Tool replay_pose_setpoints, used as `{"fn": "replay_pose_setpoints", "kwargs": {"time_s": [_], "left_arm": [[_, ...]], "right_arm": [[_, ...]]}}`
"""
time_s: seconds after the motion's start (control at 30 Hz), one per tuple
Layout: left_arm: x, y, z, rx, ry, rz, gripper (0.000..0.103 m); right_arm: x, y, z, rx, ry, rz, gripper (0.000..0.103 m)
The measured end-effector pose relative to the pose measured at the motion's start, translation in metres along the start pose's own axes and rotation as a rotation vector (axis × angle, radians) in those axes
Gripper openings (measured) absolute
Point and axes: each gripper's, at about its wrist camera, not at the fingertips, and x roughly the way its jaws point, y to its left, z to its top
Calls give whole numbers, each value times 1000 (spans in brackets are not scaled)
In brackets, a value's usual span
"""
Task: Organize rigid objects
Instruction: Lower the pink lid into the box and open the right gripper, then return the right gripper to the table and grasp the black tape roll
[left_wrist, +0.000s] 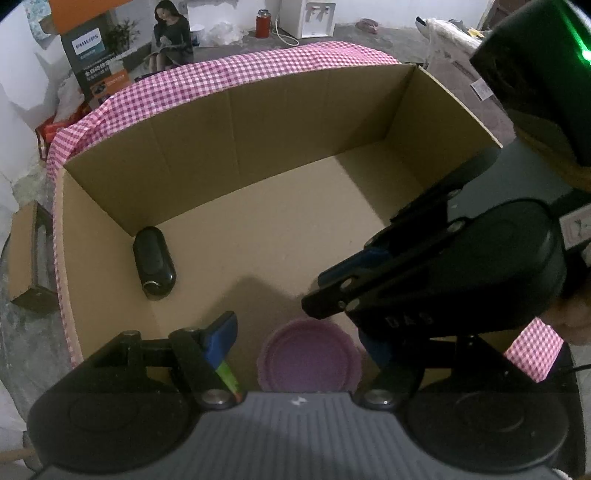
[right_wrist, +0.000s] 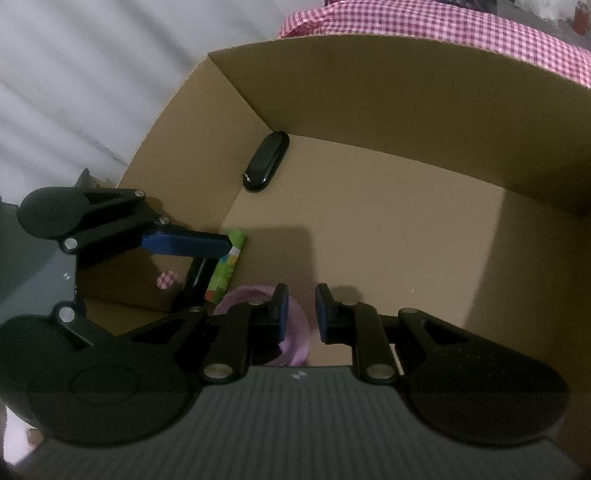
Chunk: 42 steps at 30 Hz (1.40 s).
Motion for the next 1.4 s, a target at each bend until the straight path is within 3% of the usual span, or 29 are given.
{"fn": "replay_pose_setpoints", "kwargs": {"time_s": [0.23, 0.4, 0.5, 0.73, 0.9, 1.07, 1.17, 1.4], "left_arm": [[-17, -8, -2, 9, -60, 22, 77], [-43, -9, -5, -7, -127, 26, 80], [-63, -9, -11, -19, -182, 27, 81], [-110, -16, -45, -39, -298, 13, 86], [-133, -32, -87, -35, -360, -7, 92], [-128, -52, -133, -21, -376, -30, 95], [-105, -69, -158, 1, -339, -25, 95], [-48, -106, -185, 106, -276, 111, 94]], "right_arm": [[0, -12, -1, 50, -31, 47, 16], [-26, -14, -6, 67, -136, 81, 18], [-52, -14, -15, 76, -217, 95, 24], [-127, -9, -78, 90, -433, 158, 50], [-146, -3, -142, 96, -500, 176, 54], [-133, 2, -201, 140, -509, 188, 55], [-110, 8, -224, 158, -476, 199, 55], [-58, 24, -237, 129, -372, 152, 55]]}}
